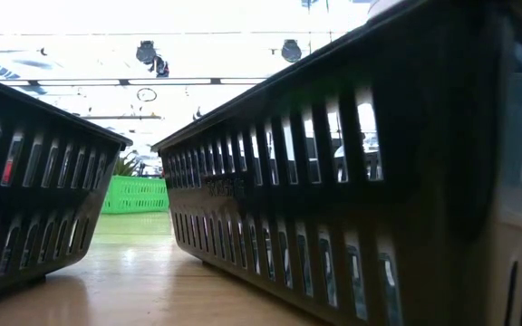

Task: Stack baskets by color
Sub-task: Stack the middle right green bin on the bottom left green bin

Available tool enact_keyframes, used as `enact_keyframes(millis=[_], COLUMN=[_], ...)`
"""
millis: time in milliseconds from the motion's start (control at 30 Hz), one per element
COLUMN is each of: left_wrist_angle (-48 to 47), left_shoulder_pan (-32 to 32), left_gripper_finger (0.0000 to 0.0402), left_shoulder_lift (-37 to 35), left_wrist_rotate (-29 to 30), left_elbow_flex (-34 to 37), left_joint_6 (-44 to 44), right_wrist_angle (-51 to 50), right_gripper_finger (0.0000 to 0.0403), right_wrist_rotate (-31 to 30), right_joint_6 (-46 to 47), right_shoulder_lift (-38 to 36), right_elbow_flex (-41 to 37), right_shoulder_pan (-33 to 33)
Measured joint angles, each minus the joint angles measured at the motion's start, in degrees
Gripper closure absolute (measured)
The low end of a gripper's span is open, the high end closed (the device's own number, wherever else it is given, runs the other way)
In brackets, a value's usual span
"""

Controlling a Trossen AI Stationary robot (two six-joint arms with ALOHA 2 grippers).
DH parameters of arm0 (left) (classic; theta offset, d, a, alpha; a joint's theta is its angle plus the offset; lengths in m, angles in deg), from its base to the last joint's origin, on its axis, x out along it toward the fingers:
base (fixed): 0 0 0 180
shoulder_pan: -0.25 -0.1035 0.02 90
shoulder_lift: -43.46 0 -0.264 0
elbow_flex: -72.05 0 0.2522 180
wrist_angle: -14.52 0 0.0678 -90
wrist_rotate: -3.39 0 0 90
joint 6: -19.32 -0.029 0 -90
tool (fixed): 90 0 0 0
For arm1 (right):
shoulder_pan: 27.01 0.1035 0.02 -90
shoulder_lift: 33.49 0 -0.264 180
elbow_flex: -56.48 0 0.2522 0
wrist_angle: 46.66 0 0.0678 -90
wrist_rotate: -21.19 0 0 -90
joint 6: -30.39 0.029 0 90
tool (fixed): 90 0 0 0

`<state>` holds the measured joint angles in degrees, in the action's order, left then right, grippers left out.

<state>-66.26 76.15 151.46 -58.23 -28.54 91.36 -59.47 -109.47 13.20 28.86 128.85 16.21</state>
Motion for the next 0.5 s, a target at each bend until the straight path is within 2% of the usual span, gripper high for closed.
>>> enact_keyframes(millis=[333, 500], left_wrist_angle=[-0.57, -1.85], left_shoulder_pan=[0.00, 0.00], left_gripper_finger=[0.0356, 0.0318], left_shoulder_lift=[0.00, 0.00], left_wrist_rotate=[0.00, 0.15], left_elbow_flex=[0.00, 0.00], left_joint_6=[1.63, 4.25], right_wrist_angle=[-0.02, -0.23], right_gripper_finger=[0.0222, 0.0222], right_wrist_rotate=[0.02, 0.22], right_joint_6=[0.00, 0.02], right_shoulder_lift=[0.00, 0.00], right_elbow_flex=[0.00, 0.00], right_shoulder_pan=[0.00, 0.00])
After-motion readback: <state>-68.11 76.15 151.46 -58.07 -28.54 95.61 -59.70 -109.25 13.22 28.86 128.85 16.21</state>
